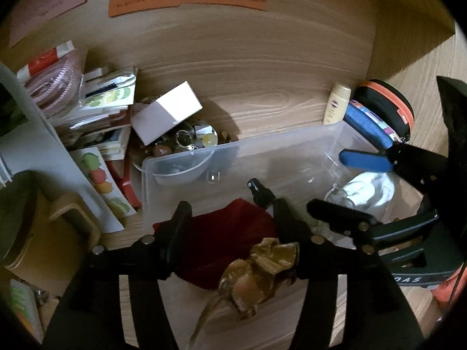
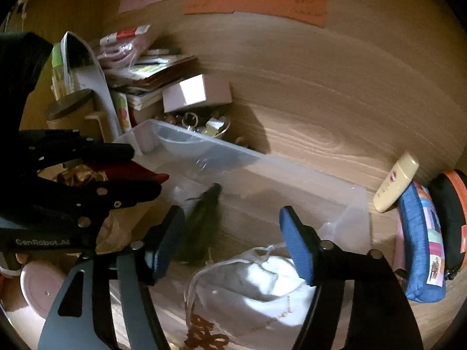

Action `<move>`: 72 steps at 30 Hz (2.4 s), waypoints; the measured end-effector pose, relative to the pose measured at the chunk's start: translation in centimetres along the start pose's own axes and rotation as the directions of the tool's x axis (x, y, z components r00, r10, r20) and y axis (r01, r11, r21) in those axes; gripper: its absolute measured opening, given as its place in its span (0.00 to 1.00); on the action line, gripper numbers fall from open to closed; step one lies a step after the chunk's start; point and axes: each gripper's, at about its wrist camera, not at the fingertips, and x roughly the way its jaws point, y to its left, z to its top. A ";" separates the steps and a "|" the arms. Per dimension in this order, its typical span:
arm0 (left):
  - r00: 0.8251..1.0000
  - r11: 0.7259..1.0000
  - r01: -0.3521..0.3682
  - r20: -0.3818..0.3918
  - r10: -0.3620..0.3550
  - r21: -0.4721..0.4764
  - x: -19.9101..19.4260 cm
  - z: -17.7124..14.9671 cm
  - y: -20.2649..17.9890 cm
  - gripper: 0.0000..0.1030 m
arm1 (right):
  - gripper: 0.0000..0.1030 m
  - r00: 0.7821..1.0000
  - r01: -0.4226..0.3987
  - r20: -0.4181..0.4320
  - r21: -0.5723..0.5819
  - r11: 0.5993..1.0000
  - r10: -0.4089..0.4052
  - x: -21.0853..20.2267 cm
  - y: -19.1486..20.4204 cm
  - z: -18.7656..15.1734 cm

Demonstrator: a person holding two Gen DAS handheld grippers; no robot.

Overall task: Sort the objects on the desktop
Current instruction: 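Carry the green bottle and red pouch over the clear box and release both, then withdraw both tools from the box toward the remaining items on the desk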

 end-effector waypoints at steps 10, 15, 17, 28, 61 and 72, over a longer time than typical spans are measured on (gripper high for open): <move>0.998 0.999 -0.047 0.032 0.046 0.019 -0.7 -0.2 -0.4 0.65 | 0.80 0.999 0.031 0.031 0.019 0.999 -0.032 -0.8 -0.3 0.1; 0.996 0.998 -0.059 0.063 0.058 0.007 -1.7 -0.1 -0.2 0.79 | 0.91 0.998 0.019 0.059 0.037 0.999 -0.021 -1.7 -0.6 0.3; 0.995 0.998 -0.064 0.070 0.065 -0.007 -2.1 0.0 0.2 0.91 | 0.97 0.997 0.011 0.077 0.043 0.999 -0.014 -2.3 -0.6 0.5; 0.989 0.993 -0.096 0.106 0.102 -0.064 -5.7 0.2 1.2 0.95 | 1.00 0.986 0.056 0.155 0.025 0.998 -0.059 -6.4 -0.1 1.3; 0.988 0.993 -0.103 0.107 0.108 -0.051 -14.1 -12.3 -0.6 0.99 | 1.00 0.992 -0.128 -0.014 0.053 0.990 0.128 -10.9 6.5 -9.5; 0.997 0.996 -0.074 0.030 0.076 -0.049 -11.9 -14.2 -0.8 0.99 | 0.98 0.969 -0.214 -0.130 -0.011 0.977 0.211 -7.7 9.7 -10.5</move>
